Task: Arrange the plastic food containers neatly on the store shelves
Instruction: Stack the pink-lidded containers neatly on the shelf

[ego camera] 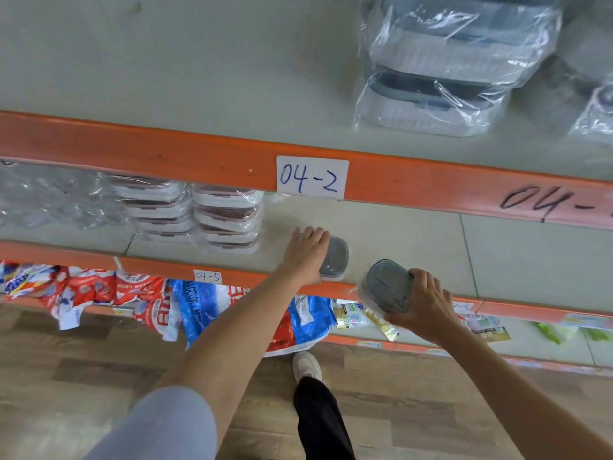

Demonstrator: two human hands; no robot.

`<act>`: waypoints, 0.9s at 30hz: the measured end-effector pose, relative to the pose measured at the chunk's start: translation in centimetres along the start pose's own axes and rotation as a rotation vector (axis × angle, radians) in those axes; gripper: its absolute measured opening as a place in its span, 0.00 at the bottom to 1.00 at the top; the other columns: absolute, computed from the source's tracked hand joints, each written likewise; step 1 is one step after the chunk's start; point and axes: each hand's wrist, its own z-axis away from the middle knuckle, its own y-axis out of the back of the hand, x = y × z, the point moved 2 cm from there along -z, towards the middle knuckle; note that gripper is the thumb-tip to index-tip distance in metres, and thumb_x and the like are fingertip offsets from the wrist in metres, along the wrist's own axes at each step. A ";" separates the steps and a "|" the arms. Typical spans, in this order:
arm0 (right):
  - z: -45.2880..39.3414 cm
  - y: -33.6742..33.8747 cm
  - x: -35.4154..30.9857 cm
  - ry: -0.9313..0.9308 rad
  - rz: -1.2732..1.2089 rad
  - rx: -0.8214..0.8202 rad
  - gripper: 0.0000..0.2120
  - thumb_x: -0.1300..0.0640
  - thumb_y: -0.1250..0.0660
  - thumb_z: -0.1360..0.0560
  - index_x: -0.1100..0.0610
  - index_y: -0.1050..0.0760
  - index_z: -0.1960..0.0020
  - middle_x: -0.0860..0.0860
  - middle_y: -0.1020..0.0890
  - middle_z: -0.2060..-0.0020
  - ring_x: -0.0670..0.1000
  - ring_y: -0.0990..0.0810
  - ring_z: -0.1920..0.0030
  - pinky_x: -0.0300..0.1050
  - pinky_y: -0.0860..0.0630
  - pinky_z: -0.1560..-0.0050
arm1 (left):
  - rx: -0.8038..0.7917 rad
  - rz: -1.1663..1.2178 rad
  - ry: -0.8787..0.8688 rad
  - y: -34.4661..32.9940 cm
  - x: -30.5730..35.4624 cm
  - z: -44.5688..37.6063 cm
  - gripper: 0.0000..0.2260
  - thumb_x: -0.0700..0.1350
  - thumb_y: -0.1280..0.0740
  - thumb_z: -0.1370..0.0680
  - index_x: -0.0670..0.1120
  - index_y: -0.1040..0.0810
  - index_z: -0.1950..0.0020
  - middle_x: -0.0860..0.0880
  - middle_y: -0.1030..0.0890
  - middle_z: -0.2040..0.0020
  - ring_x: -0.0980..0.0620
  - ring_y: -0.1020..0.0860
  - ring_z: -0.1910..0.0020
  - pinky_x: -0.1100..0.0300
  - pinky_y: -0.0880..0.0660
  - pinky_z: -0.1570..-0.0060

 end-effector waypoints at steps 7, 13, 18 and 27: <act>3.0 1.8 -4.7 0.099 -0.014 0.002 0.42 0.40 0.25 0.39 0.57 0.39 0.34 0.52 0.30 0.41 0.53 0.32 0.41 0.47 0.36 0.39 | -0.008 0.058 0.067 1.9 -1.6 7.6 0.43 0.57 0.23 0.36 0.43 0.40 0.30 0.47 0.34 0.35 0.46 0.35 0.36 0.50 0.33 0.38; 7.6 5.4 -10.0 0.271 -0.067 0.049 0.44 0.40 0.25 0.39 0.57 0.40 0.32 0.51 0.32 0.40 0.51 0.34 0.41 0.46 0.36 0.41 | 0.079 0.031 0.040 8.1 -4.9 16.9 0.45 0.59 0.24 0.40 0.44 0.39 0.30 0.46 0.38 0.36 0.46 0.37 0.36 0.51 0.34 0.39; 11.6 10.1 -13.9 0.425 -0.070 0.127 0.44 0.41 0.25 0.40 0.55 0.40 0.32 0.49 0.32 0.39 0.48 0.37 0.42 0.43 0.37 0.40 | 0.171 0.017 0.012 14.3 -7.0 23.9 0.46 0.59 0.27 0.39 0.45 0.44 0.27 0.48 0.40 0.37 0.48 0.40 0.36 0.54 0.36 0.38; 13.9 21.7 -18.6 0.503 -0.087 0.255 0.45 0.44 0.22 0.39 0.58 0.41 0.31 0.52 0.33 0.36 0.52 0.37 0.37 0.45 0.37 0.37 | 0.359 0.086 0.102 24.2 -7.8 28.2 0.46 0.60 0.27 0.34 0.46 0.45 0.25 0.48 0.39 0.33 0.47 0.40 0.33 0.50 0.37 0.34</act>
